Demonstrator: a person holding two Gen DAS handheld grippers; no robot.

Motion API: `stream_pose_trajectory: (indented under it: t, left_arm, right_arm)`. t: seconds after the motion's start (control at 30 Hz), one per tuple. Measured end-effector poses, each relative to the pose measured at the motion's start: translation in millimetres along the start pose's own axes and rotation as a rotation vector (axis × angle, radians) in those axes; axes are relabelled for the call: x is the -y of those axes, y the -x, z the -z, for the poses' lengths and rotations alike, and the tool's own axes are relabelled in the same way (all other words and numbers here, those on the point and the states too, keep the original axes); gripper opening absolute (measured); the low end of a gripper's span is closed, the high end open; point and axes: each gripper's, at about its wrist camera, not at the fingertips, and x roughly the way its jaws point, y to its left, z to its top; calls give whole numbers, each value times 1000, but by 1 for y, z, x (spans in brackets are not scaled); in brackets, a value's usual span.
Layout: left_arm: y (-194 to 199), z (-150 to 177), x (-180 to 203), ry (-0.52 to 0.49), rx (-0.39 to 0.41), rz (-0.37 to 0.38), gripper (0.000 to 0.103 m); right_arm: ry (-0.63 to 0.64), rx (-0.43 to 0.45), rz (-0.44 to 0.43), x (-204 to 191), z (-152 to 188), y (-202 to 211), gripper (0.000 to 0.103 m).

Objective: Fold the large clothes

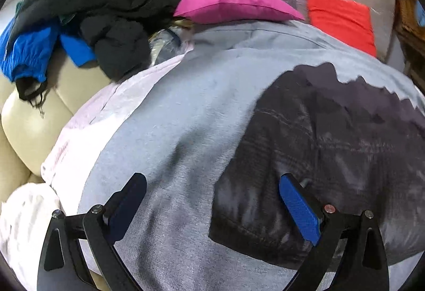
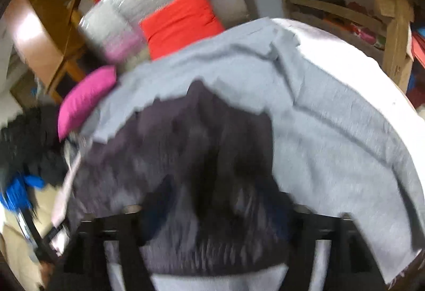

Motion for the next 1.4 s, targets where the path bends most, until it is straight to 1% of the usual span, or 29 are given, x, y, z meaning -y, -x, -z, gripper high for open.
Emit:
stream_pose_trajectory:
  t: [0.03, 0.17, 0.23, 0.3, 0.4, 0.47, 0.5, 0.53, 0.57, 0.6, 0.63, 0.67, 0.73, 0.77, 0.8, 0.87, 0.9, 0.97, 1.03, 1.1, 1.13, 1.17, 1.2, 1.23, 1.27, 1.3, 1.33, 1.37, 1.4]
  left_arm:
    - [-2, 0, -1, 6, -7, -3, 100]
    - [-12, -3, 2, -1, -18, -1, 100]
    - [-11, -4, 5, -5, -6, 4, 100]
    - [-10, -5, 7, -14, 9, -3, 100]
    - [-8, -5, 14, -37, 29, -19, 100]
    - [-9, -6, 16, -43, 31, -31, 100]
    - [-10, -7, 17, -41, 32, -29, 100]
    - [-9, -8, 17, -37, 35, -27, 100]
    - [-9, -8, 18, -33, 37, -27, 100]
    - [-9, -9, 18, -30, 38, -26, 100]
    - [-9, -9, 19, -28, 39, -26, 100]
    - [-9, -10, 20, -26, 41, -25, 100]
    - [-8, -11, 22, -29, 50, -21, 100]
    - [-7, -11, 23, -33, 58, -22, 100]
    - [-6, -11, 25, -39, 64, -22, 100]
    - [-8, -11, 29, -56, 61, -20, 100]
    - [-10, -11, 31, -63, 57, -21, 100]
    - [-12, -10, 33, -80, 47, -27, 100]
    - [-9, -10, 31, -84, 58, -28, 100]
    - [-2, -9, 28, -79, 80, -19, 100]
    - [2, -9, 27, -75, 93, -11, 100]
    - [10, -8, 26, -70, 116, 5, 100]
    - [14, -7, 25, -68, 128, 15, 100]
    - [24, -4, 25, -65, 153, 45, 100]
    - [29, -2, 26, -66, 169, 67, 100]
    - [36, 2, 29, -76, 194, 92, 100]
    - [41, 5, 35, -99, 211, 102, 100]
    - [42, 7, 40, -122, 215, 102, 100]
    - [40, 10, 49, -159, 206, 96, 100]
  right_arm:
    - [-4, -13, -14, 3, -10, -5, 87]
    - [-32, -137, -37, 15, -61, -54, 87]
    - [-33, -169, -39, 14, -76, -72, 87]
    - [-37, -246, -45, 10, -90, -103, 87]
    - [-52, -309, -37, 3, -98, -137, 87]
    - [-65, -339, -39, -3, -93, -153, 86]
    - [-40, -343, -26, -11, -89, -159, 85]
    - [-5, -337, -5, -17, -86, -160, 73]
    - [34, -319, 23, -23, -83, -157, 49]
    - [88, -287, 75, -31, -80, -150, 36]
    - [94, -262, 84, -33, -80, -142, 25]
    - [85, -239, 77, -30, -82, -136, 18]
    - [73, -152, 77, -27, -82, -111, 16]
    - [80, -123, 96, -26, -80, -105, 16]
    - [98, -97, 141, -24, -74, -103, 16]
    - [71, -124, 182, -12, -63, -115, 16]
    - [13, -142, 173, -1, -56, -125, 16]
    - [-19, -126, 147, 6, -53, -125, 21]
    - [-28, -112, 92, 4, -55, -111, 21]
    - [-55, -100, 65, 5, -55, -90, 25]
    - [-64, -75, 64, 7, -54, -76, 32]
    - [-61, -26, 68, 6, -51, -55, 46]
    - [-41, 11, 70, 2, -47, -40, 62]
    - [-16, 44, 69, -1, -40, -24, 90]
    - [1, 72, 64, -4, -35, -13, 95]
    - [34, 121, 51, -10, -22, 6, 95]
    - [67, 140, 38, -17, -13, 14, 95]
    - [106, 144, 36, -26, -1, 22, 95]
    - [139, 125, 38, -34, 15, 27, 95]
